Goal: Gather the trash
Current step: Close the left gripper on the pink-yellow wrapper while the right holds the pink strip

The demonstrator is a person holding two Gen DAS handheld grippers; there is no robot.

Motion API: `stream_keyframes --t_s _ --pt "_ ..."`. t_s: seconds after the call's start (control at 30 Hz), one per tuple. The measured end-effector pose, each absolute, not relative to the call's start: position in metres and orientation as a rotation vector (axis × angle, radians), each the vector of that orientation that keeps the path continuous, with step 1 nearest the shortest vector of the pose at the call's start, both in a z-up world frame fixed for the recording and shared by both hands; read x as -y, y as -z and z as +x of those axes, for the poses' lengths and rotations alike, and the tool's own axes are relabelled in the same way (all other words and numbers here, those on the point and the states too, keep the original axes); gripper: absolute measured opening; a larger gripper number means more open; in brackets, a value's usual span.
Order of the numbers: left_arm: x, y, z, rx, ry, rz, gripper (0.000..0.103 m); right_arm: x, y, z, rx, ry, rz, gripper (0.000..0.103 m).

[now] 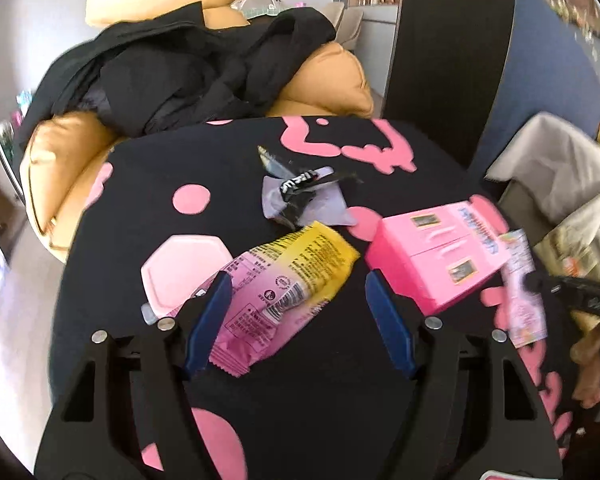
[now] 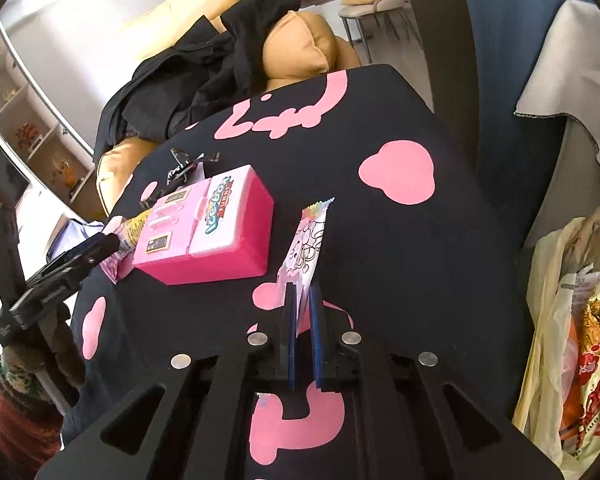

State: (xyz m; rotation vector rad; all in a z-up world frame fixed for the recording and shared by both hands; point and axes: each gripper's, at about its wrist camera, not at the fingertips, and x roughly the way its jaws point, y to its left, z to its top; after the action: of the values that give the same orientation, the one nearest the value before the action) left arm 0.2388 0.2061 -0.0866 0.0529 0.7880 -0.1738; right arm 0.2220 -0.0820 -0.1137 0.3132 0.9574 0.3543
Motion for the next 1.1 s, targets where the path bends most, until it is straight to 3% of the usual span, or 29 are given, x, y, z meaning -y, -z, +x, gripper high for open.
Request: stream_keyframes --t_s 0.17,0.3,0.47,0.53,0.73,0.87,1.1 --pt "-0.197 0.093 0.251 -0.796 0.126 0.162 0.066 0.078 0.115 0.222 -0.968 -0.348 0.272 0.009" --pt "-0.195 0.098 0.257 -0.798 0.085 0.226 0.056 0.076 0.119 0.221 -0.985 -0.355 0.269 0.009" --pt "-0.198 0.095 0.252 -0.799 0.075 0.22 0.034 0.079 0.119 0.22 -0.982 -0.361 0.295 0.009" --pt "-0.202 0.092 0.25 -0.813 0.097 0.174 0.021 0.08 0.119 0.219 -0.98 -0.362 0.298 0.009" --pt "-0.204 0.085 0.231 -0.895 0.299 0.0 0.022 0.082 0.116 0.218 -0.964 -0.349 0.267 0.009" --pt "-0.194 0.08 0.213 -0.871 0.401 0.009 0.043 0.086 0.117 0.218 -0.955 -0.329 0.274 0.009" --pt "-0.208 0.062 0.21 -0.758 0.381 0.0 0.05 0.094 0.117 0.215 -0.947 -0.323 0.272 0.009"
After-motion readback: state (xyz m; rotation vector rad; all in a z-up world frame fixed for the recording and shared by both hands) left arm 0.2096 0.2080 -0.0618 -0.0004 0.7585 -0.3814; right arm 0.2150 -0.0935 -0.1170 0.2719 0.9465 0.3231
